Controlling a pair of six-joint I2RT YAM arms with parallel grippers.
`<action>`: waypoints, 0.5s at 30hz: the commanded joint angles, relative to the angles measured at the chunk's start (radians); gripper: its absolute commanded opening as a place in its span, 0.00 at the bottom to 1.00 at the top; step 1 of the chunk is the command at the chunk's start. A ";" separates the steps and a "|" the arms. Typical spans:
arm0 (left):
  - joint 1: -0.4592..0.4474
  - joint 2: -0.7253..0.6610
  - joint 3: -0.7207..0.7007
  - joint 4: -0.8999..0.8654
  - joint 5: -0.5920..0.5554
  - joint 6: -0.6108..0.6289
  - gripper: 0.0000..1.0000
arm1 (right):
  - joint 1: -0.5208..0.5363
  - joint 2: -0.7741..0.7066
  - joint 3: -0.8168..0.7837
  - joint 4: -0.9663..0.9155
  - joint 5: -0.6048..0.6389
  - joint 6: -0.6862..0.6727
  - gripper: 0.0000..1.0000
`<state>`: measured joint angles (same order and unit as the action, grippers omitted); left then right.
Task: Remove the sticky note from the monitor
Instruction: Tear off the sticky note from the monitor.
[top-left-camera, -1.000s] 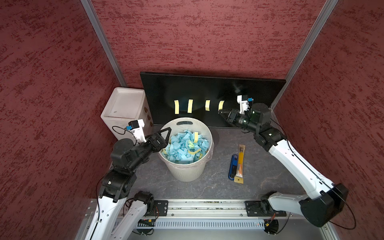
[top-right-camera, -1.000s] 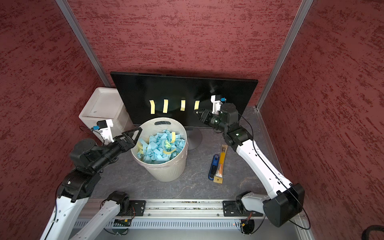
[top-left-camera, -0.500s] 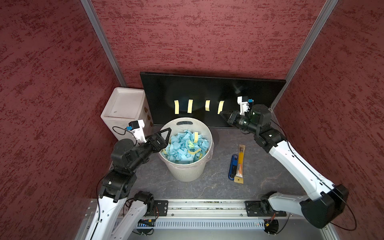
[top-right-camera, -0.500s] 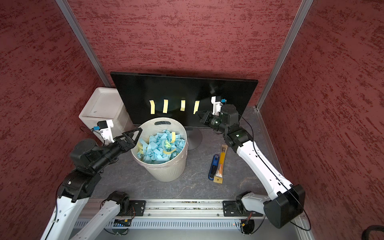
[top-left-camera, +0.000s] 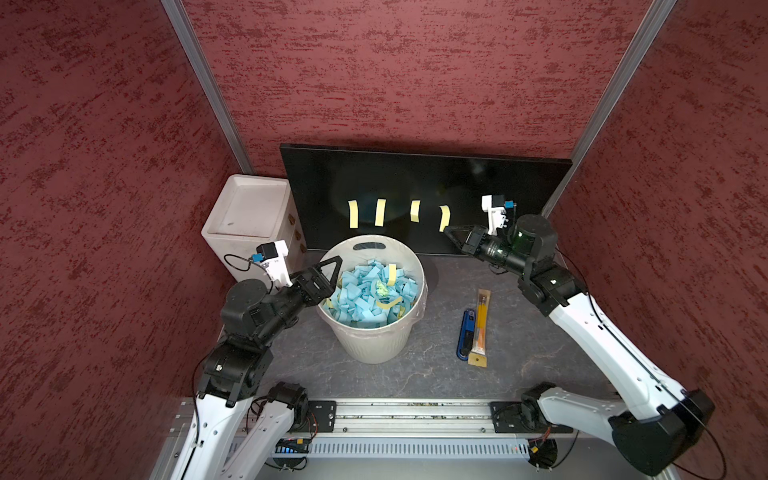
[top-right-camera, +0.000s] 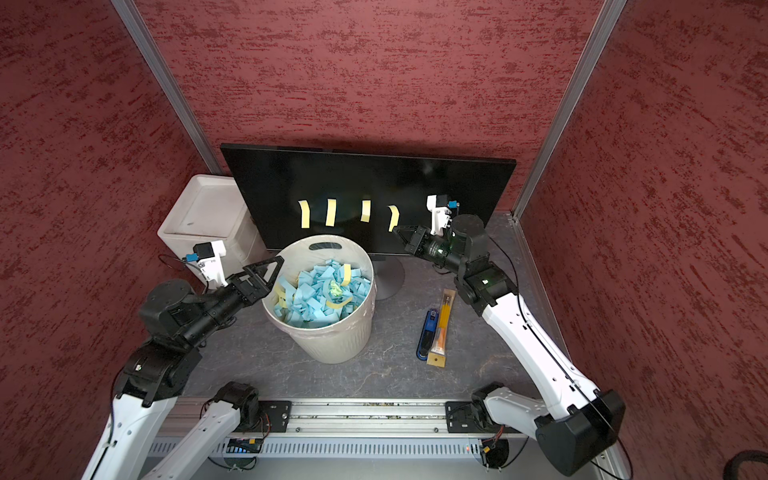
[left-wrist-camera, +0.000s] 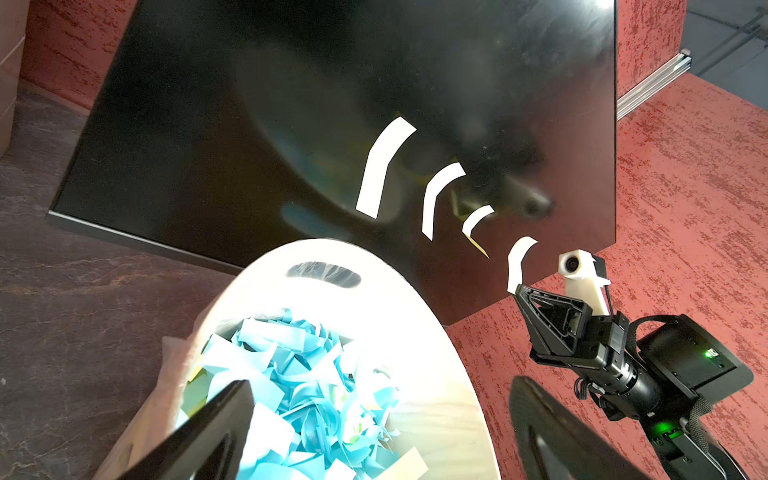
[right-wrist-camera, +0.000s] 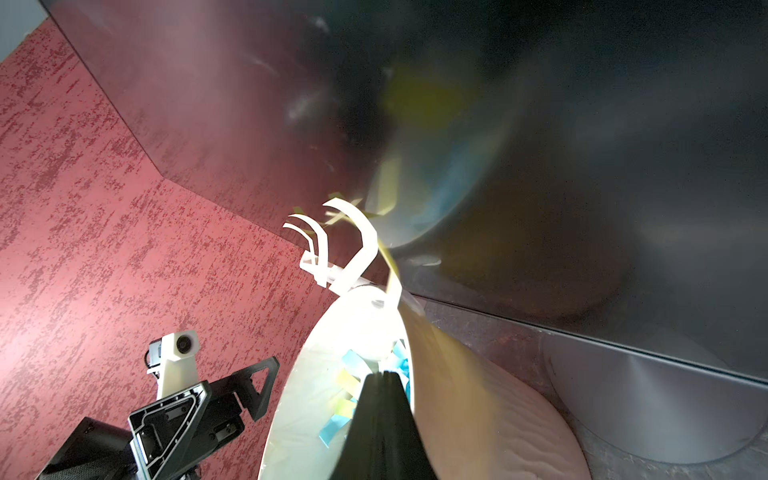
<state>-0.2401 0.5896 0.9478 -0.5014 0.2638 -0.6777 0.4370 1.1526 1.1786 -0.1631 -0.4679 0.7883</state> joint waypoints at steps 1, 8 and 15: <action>0.008 -0.006 -0.007 0.008 0.012 -0.006 1.00 | 0.017 -0.024 -0.007 0.005 -0.032 -0.030 0.00; 0.009 -0.001 -0.007 0.015 0.019 -0.013 1.00 | 0.092 -0.031 0.013 -0.036 -0.029 -0.101 0.00; 0.009 0.001 -0.009 0.020 0.019 -0.018 1.00 | 0.201 -0.032 0.036 -0.095 0.022 -0.189 0.00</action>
<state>-0.2401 0.5900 0.9478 -0.5011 0.2718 -0.6922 0.5999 1.1378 1.1793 -0.2199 -0.4778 0.6716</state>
